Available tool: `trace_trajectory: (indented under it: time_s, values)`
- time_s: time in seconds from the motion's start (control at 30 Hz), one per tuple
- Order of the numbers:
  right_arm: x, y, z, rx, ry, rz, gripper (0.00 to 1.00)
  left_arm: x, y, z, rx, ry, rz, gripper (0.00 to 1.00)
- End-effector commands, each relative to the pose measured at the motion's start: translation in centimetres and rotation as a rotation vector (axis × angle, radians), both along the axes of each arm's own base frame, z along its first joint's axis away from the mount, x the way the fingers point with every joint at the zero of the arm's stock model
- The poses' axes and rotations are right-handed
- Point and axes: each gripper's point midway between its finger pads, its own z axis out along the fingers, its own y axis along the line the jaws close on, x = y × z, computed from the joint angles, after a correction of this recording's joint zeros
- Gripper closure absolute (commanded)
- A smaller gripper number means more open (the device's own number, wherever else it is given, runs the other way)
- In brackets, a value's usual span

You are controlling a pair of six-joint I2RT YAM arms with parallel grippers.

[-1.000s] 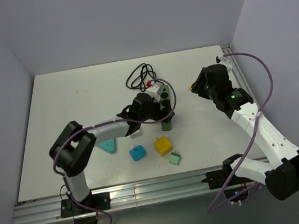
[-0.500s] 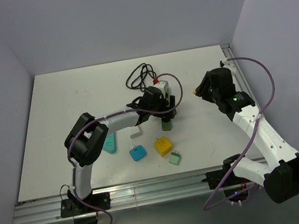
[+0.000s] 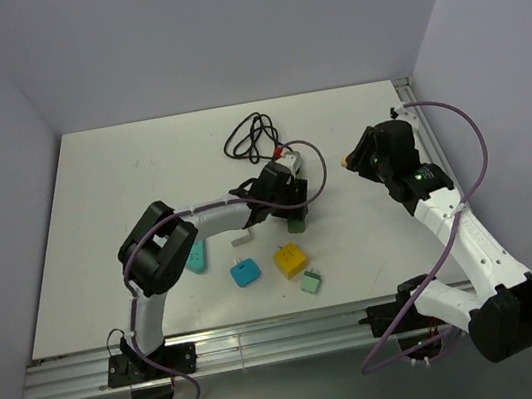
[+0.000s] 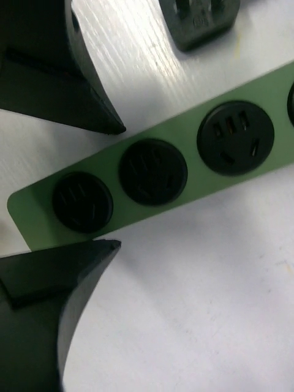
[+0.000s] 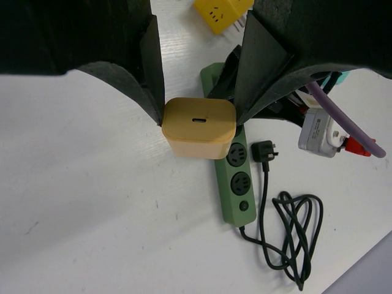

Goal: Insert the plug
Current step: Move the socket to the center of the board, then insert the plug into the socket.

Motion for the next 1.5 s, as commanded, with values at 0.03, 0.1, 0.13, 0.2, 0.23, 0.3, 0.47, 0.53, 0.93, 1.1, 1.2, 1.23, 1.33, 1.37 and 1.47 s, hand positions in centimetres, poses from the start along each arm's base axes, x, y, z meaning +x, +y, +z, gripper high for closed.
trace_trajectory:
  time_s: [0.03, 0.1, 0.13, 0.2, 0.23, 0.3, 0.47, 0.53, 0.93, 1.1, 1.2, 1.23, 1.33, 1.37, 1.47]
  values:
    - [0.9, 0.6, 1.3, 0.001, -0.067, 0.055, 0.83, -3.2, 1.0, -1.4, 0.008, 0.04, -0.112, 0.33]
    - [0.9, 0.9, 1.3, 0.0, -0.068, 0.077, 0.85, -4.3, 1.3, -0.2, -0.009, 0.022, -0.175, 0.41]
    - [1.0, 0.8, 1.4, -0.011, -0.072, 0.087, 0.86, -5.1, 2.3, -0.8, 0.011, 0.03, -0.19, 0.42]
    - [1.1, 0.8, 1.4, -0.02, -0.076, 0.091, 0.87, -5.9, 2.9, 0.1, 0.015, -0.002, -0.249, 0.44]
    - [1.1, 0.8, 1.3, -0.03, -0.075, 0.097, 0.87, -6.7, 3.6, -0.4, 0.032, 0.009, -0.276, 0.45]
    - [1.3, 1.0, 1.2, -0.035, -0.077, 0.114, 0.87, -8.2, 4.6, -0.2, 0.046, 0.013, -0.346, 0.43]
    - [1.6, 2.0, 0.5, -0.033, -0.061, 0.187, 0.87, -11.0, 5.8, 1.2, 0.014, -0.025, -0.492, 0.42]
    - [1.5, 3.3, 0.0, -0.009, -0.056, 0.262, 0.89, -11.3, 6.7, 0.8, 0.035, -0.065, -0.518, 0.45]
    - [0.9, 6.7, -2.0, -0.163, -0.005, 0.419, 0.9, -11.7, 8.5, -0.3, 0.124, -0.09, -0.586, 0.52]
    - [1.3, 9.1, -3.2, -0.236, 0.017, 0.487, 0.92, -11.3, 8.7, 0.1, 0.132, -0.127, -0.588, 0.52]
    - [1.6, 9.9, -3.6, -0.24, 0.005, 0.53, 0.92, -11.1, 8.8, 0.6, 0.12, -0.147, -0.595, 0.51]
    - [1.8, 10.3, -3.6, -0.241, -0.009, 0.546, 0.92, -11.1, 8.8, 0.8, 0.115, -0.156, -0.6, 0.51]
    - [2.0, 10.9, -3.8, -0.24, -0.034, 0.58, 0.92, -11.0, 8.6, 1.0, 0.101, -0.17, -0.627, 0.5]
    - [1.9, 10.8, -4.3, -0.244, -0.03, 0.583, 0.92, -10.7, 8.3, 1.2, 0.095, -0.18, -0.64, 0.49]
    - [1.7, 11.5, -4.4, -0.222, -0.062, 0.615, 0.93, -10.5, 8.0, 0.9, 0.07, -0.151, -0.677, 0.5]
